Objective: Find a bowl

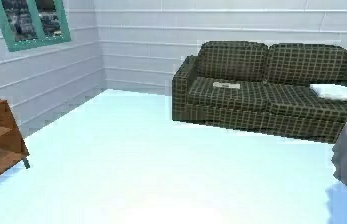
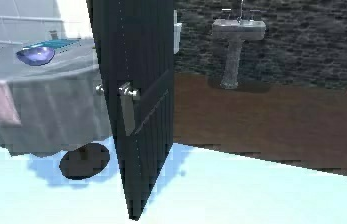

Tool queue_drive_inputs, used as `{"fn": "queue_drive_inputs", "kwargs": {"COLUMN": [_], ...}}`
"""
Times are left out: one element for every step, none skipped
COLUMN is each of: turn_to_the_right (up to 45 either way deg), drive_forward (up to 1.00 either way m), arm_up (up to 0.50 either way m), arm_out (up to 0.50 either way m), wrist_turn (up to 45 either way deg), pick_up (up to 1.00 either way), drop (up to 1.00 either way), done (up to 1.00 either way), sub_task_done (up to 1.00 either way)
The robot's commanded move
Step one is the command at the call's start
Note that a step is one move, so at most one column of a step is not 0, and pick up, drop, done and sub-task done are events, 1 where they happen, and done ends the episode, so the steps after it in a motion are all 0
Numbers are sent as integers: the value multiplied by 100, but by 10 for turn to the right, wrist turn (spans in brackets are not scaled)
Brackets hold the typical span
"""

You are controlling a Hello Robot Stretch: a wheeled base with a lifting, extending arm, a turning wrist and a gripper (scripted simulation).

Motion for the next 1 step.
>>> {"fn": "queue_drive_inputs", "kwargs": {"turn_to_the_right": [360], "drive_forward": [0], "arm_up": [0], "arm_out": [0], "wrist_turn": [0], "pick_up": [0], "drop": [0], "done": [0], "sub_task_done": [0]}}
